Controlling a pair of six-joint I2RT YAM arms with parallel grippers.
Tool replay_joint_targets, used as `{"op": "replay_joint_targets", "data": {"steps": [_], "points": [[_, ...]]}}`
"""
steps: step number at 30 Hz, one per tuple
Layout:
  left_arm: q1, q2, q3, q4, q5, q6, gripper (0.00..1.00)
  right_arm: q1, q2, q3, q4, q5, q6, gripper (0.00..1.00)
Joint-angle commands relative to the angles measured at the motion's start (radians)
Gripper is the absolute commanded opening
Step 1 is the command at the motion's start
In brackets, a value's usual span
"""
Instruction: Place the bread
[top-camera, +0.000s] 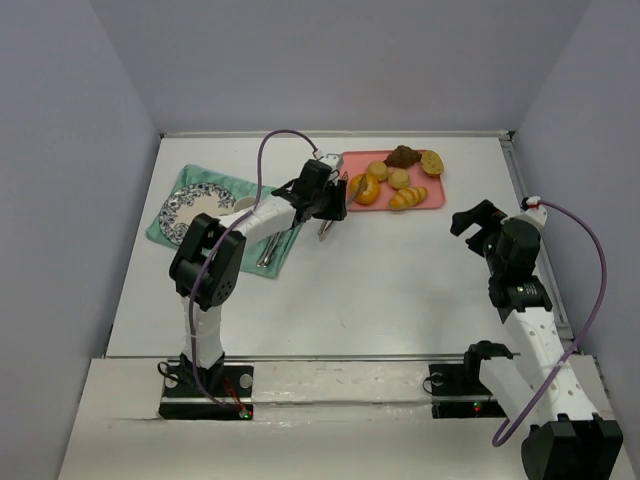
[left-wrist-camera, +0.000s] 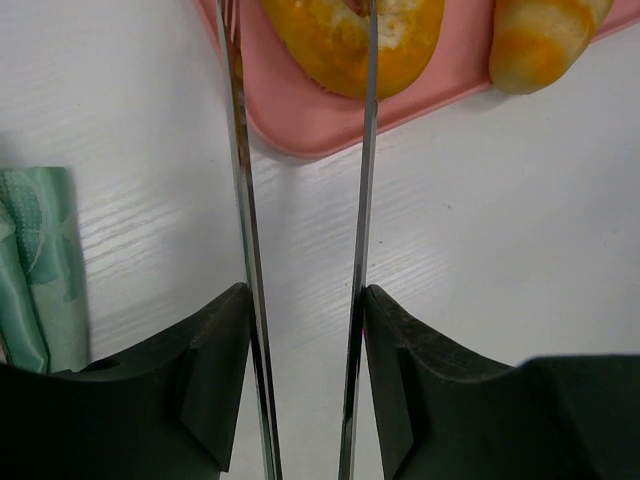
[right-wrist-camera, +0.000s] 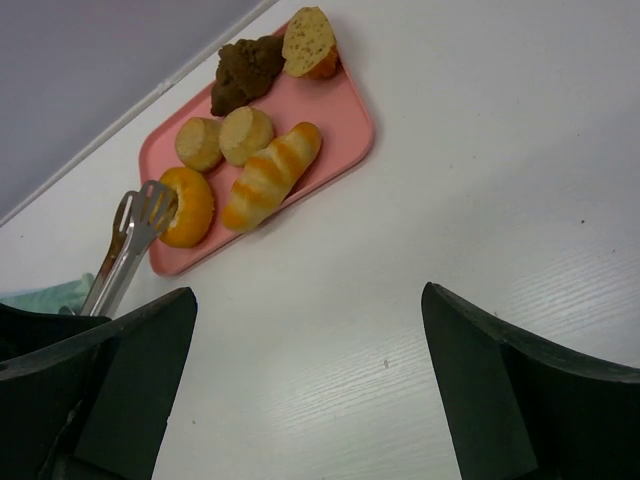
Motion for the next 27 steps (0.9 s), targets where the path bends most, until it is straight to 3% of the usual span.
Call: {"op": "replay_joint_targets", "data": {"steps": [1, 11, 18, 27], "points": [[0.0, -0.012, 0.05, -0.014, 0.032, 0.017, 0.54, 0.002, -0.004, -0.003, 0.039, 0.007, 0.007, 1.0], [0.017, -0.028, 0.045, -0.011, 0.125, 0.014, 0.48, 0.002, -0.016, -0.009, 0.042, 0.009, 0.007, 1.0], [0.03, -0.046, 0.05, -0.005, 0.132, -0.007, 0.24, 0.002, -0.028, -0.014, 0.044, 0.013, 0.008, 1.0], [0.033, -0.176, 0.122, 0.001, 0.066, -0.006, 0.18, 0.002, -0.036, -0.017, 0.047, 0.01, 0.014, 1.0]]}}
